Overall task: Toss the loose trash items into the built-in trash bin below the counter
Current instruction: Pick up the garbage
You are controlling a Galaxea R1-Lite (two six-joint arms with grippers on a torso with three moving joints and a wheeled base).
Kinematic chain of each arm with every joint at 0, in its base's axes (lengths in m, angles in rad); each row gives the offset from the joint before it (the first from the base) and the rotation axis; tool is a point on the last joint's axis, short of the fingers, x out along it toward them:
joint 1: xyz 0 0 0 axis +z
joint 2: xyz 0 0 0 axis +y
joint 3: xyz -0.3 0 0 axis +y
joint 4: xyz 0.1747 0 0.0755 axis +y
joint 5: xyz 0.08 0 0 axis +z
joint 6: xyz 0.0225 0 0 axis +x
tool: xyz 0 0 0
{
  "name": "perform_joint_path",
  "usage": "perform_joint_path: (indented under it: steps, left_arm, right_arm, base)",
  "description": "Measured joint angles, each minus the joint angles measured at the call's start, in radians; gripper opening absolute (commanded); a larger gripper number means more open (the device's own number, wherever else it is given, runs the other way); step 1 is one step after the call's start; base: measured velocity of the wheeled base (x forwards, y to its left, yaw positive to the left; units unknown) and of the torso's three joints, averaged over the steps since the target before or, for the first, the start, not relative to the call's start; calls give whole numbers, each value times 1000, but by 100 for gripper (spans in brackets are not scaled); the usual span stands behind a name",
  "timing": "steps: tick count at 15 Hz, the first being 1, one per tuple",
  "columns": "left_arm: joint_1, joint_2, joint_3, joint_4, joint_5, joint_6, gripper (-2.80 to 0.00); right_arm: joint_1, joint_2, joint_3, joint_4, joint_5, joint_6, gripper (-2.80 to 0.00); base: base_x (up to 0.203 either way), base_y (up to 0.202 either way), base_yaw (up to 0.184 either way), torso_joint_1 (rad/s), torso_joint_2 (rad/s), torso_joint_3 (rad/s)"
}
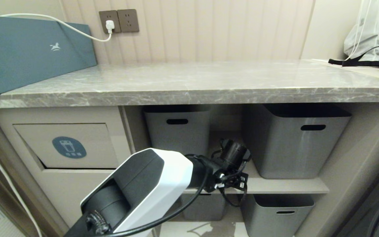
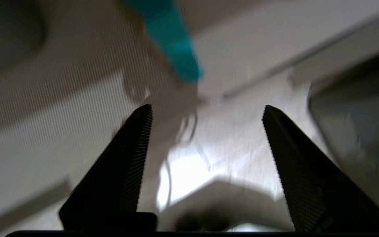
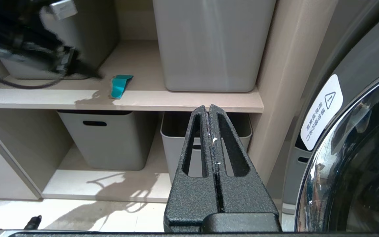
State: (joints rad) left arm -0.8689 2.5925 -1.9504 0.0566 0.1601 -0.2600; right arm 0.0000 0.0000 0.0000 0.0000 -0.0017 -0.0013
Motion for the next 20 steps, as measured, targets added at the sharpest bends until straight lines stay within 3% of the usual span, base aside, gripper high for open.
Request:
perform_joint_path:
  steps: [2,7,11,14,20]
  left_arm:
    - [3,22,-1,-83,7,2,0]
    - [-14,38,1,-43,55,-2,0]
    - [-47,-35,68,54,98,-117,0]
    - [-49,-170,294,96,139,-208,0]
    - [-50,-678,968,84,160,-299,0]
  right_arm:
    - [0,0,0,0,0,0,-280]
    - [0,0,0,0,0,0,-280]
    - [0,0,0,0,0,0,-280]
    - [0,0,0,0,0,0,-280]
    - [0,0,0,0,0,0,-280]
  base:
    - [0,0,0,0,0,0]
    - [0,0,0,0,0,0]
    - [0,0,0,0,0,0]
    - [0,0,0,0,0,0]
    - [0,0,0,0,0,0]
